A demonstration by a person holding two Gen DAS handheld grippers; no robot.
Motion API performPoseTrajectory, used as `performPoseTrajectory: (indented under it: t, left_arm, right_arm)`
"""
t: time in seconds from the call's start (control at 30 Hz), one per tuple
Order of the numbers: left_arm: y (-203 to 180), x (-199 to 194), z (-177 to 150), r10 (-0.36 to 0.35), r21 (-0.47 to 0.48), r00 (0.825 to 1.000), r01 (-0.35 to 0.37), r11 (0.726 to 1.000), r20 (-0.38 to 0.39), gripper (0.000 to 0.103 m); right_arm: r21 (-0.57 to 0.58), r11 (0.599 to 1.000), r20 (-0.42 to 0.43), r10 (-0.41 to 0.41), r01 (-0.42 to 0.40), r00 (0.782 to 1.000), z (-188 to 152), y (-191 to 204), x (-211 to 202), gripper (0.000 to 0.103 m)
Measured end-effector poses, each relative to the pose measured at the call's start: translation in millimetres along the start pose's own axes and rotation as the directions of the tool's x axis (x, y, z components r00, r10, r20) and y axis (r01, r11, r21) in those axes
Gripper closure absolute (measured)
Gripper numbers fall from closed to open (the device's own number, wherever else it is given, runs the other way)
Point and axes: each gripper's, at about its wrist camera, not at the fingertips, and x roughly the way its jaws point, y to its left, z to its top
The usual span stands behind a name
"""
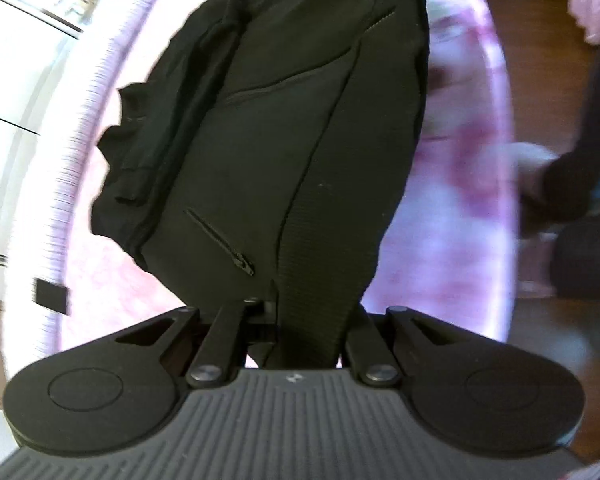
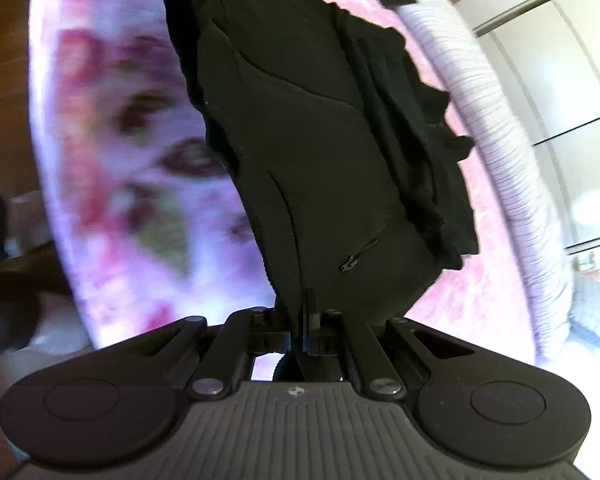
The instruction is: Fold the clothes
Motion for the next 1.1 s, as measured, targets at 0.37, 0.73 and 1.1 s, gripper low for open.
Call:
performPoseTrajectory:
  t: [0.37, 0.73, 1.1]
  left_arm:
    - [22.5, -56.8, 36.7, -0.187, -0.158, 0.981, 0.176, 0.972, -0.054, 0.097]
    - [274.6, 35.8, 95.7, -0.094, -0.346, 0.996, 0.088, 0.934, -0.002, 0.096]
    - [373.7, 192.7, 85.8, -0.338, -0.466, 0.94, 0.317, 0.826, 0.041, 0.096]
  right_arm:
    - [0.05, 0.98, -0.024, 0.195, -0.193, 0.981, -13.1, 5.5, -107.7, 0.101]
    - [0.029, 1.0, 0.09, 0.006, -0.009, 0.996, 127.3, -190.6, -28.4, 0.101]
    - [0.165, 0.971, -0.068, 0.186, -0.173, 0.98, 204.7, -280.7, 132.0, 0.101]
